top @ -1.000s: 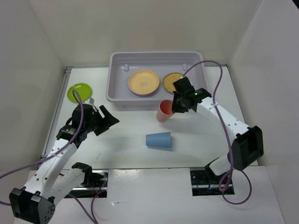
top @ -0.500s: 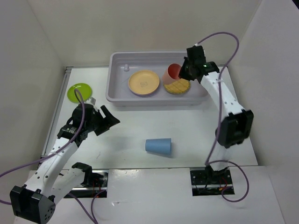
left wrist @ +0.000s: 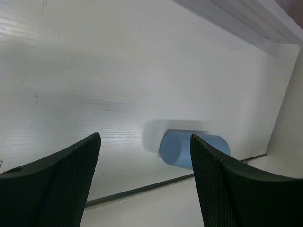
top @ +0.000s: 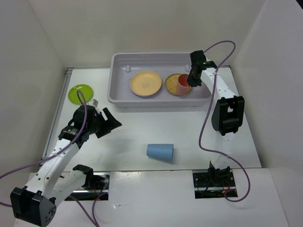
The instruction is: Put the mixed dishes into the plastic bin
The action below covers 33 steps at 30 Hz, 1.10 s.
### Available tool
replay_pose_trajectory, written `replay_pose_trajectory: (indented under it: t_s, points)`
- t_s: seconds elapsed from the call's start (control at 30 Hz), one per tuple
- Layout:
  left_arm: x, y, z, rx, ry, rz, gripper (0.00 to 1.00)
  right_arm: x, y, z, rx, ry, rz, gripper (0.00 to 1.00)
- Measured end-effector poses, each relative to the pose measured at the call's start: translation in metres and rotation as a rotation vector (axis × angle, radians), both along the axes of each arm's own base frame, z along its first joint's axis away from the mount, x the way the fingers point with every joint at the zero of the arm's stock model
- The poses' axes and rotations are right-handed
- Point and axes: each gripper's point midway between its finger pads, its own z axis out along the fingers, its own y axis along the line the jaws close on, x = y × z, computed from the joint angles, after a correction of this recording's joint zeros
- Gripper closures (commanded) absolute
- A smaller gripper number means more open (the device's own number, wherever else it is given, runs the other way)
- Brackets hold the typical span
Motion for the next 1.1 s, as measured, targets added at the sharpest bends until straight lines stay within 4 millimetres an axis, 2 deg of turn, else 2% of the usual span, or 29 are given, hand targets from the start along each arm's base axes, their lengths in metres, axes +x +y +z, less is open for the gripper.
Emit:
replay_pose_trajectory:
  t_s: [0.37,0.6,0.73,0.83,0.9,0.93,0.97,1.07,1.1]
  points:
    - [0.0,0.0,-0.003,0.004,0.013,-0.005,0.16,-0.005,-0.031,-0.007,-0.076,0.02,-0.088,0.98]
    - [-0.001,0.0,-0.006,0.006,0.019,-0.005,0.16,-0.012,-0.075,-0.001,-0.103,0.026,-0.188,0.94]
    - [-0.001,0.0,-0.006,0.006,0.019,-0.005,0.16,-0.03,-0.095,-0.008,-0.111,0.062,-0.226,0.91]
    - [-0.001,0.0,-0.006,0.005,0.019,-0.005,0.16,-0.038,-0.1,-0.017,-0.113,0.095,-0.233,0.9]
    - [-0.001,0.0,-0.006,0.007,0.02,-0.006,0.16,-0.041,-0.1,-0.021,-0.116,0.105,-0.233,0.81]
    - [-0.001,0.0,-0.007,0.009,0.02,-0.008,0.16,-0.041,-0.099,-0.021,-0.114,0.107,-0.233,0.72]
    - [-0.001,0.0,-0.007,0.014,0.017,-0.014,0.16,-0.042,-0.099,-0.022,-0.111,0.108,-0.233,0.57]
    - [-0.001,0.0,-0.008,0.018,0.016,-0.018,0.16,-0.043,-0.093,-0.026,-0.082,0.116,-0.221,0.34]
    - [-0.001,0.0,-0.008,0.018,0.017,-0.019,0.16,-0.042,-0.089,-0.026,-0.076,0.115,-0.214,0.3]
